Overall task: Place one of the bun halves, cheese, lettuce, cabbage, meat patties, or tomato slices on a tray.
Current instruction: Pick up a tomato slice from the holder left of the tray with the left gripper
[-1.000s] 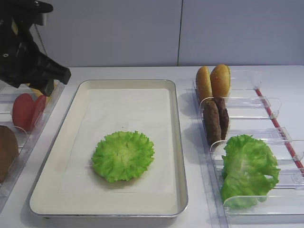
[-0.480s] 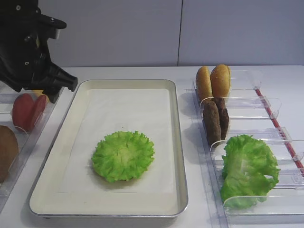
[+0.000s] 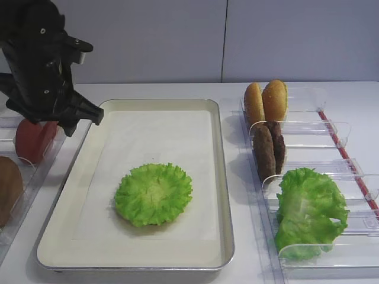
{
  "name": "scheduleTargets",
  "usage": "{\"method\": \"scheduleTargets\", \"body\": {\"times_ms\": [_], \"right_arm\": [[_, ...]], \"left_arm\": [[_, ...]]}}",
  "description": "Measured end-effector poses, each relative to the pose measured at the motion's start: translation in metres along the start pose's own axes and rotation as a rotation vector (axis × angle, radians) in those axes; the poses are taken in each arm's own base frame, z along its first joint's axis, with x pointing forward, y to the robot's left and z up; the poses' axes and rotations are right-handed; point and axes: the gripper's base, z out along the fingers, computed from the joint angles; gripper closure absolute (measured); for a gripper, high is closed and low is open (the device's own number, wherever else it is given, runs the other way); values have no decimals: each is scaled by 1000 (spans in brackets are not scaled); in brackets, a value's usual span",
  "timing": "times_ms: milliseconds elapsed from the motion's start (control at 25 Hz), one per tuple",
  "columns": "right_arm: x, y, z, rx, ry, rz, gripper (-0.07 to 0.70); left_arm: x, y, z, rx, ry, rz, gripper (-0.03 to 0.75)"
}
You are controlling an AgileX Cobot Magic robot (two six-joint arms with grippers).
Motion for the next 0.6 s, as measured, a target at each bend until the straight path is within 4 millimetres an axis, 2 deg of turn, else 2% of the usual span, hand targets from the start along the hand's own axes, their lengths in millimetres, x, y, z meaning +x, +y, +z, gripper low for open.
{"method": "scheduleTargets", "body": {"times_ms": [240,600], "right_arm": [[0,0,0,0,0,0,356],[0,0,0,0,0,0,356]], "left_arm": [[-1,-2,8,-14,9,19,382],[-2,0,8,-36,-2,10,610]]}}
